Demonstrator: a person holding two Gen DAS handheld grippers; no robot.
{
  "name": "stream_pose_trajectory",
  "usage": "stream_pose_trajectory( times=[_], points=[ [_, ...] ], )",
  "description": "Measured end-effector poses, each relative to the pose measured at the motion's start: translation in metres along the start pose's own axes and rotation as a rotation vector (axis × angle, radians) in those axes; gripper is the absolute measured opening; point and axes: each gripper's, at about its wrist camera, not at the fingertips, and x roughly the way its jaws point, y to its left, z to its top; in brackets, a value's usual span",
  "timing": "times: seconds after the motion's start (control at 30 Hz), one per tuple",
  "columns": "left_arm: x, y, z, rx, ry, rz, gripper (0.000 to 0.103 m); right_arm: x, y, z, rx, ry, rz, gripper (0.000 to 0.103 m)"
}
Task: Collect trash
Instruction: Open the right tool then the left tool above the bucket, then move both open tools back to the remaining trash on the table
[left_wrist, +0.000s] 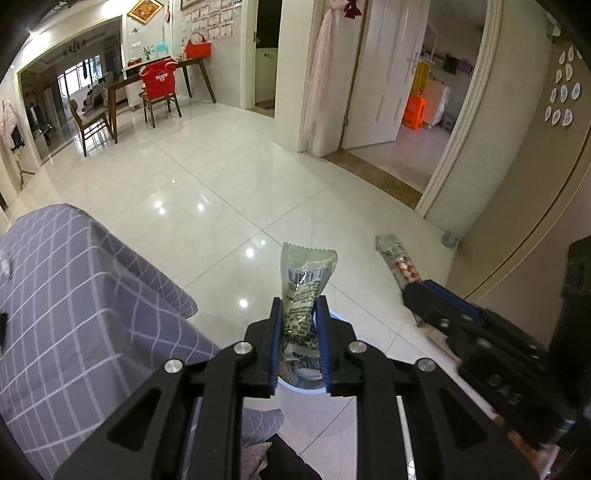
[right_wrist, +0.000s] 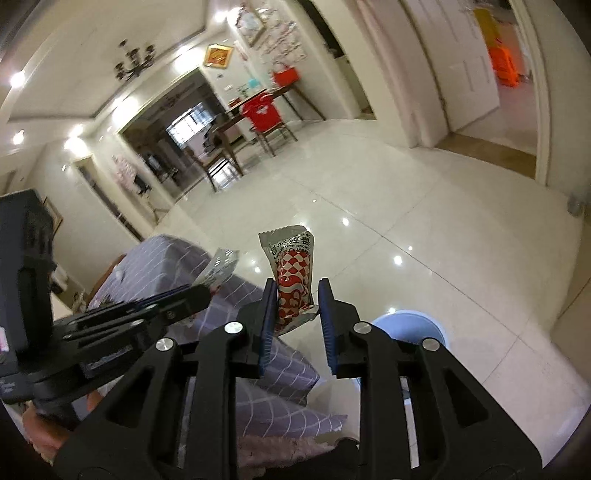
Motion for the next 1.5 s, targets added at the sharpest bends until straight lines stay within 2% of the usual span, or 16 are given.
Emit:
stream_pose_trajectory(
  times=[0.03,0.1,0.23,0.47,0.93,1.0,1.07,1.1,1.17,1.23,1.5],
  points=[
    [0.004,0.001,0.000,-0.001,0.006,0.002,0.017,0.008,-0.004,-0.002,0.013,-0.001,-0.022,0.067],
    [0.013,0.000,0.002,-0.002,0.020,0.008,0.017,0.019,-0.019,-0.005,0.043,0.023,-0.042,0.067],
    [0.030,-0.004,0.000,0.007,0.043,0.011,0.017,0.013,-0.036,-0.010,0.088,0.015,-0.057,0.067],
    [0.051,-0.016,0.006,0.023,0.078,0.004,0.017,0.001,-0.043,-0.004,0.102,-0.019,-0.064,0.067],
    [0.049,-0.033,0.015,0.047,0.070,-0.018,0.019,-0.037,-0.048,0.001,0.130,-0.136,-0.066,0.068],
    [0.051,-0.035,0.018,0.041,0.074,-0.013,0.024,-0.042,-0.051,0.001,0.147,-0.157,-0.074,0.068],
    [0.054,-0.035,0.022,0.033,0.094,-0.026,0.065,-0.045,-0.052,0.000,0.157,-0.167,-0.077,0.068],
    [0.053,-0.035,0.023,0.028,0.083,-0.019,0.070,-0.046,-0.052,0.000,0.158,-0.170,-0.077,0.068],
    [0.049,-0.034,0.024,0.020,0.065,0.009,0.070,-0.050,-0.051,-0.001,0.152,-0.172,-0.080,0.069],
    [0.046,-0.035,0.022,0.008,0.068,-0.015,0.070,-0.051,-0.052,-0.002,0.152,-0.167,-0.083,0.069],
    [0.021,-0.028,0.008,-0.007,0.041,0.010,0.070,-0.053,-0.039,-0.004,0.139,-0.141,-0.068,0.071]
  ],
)
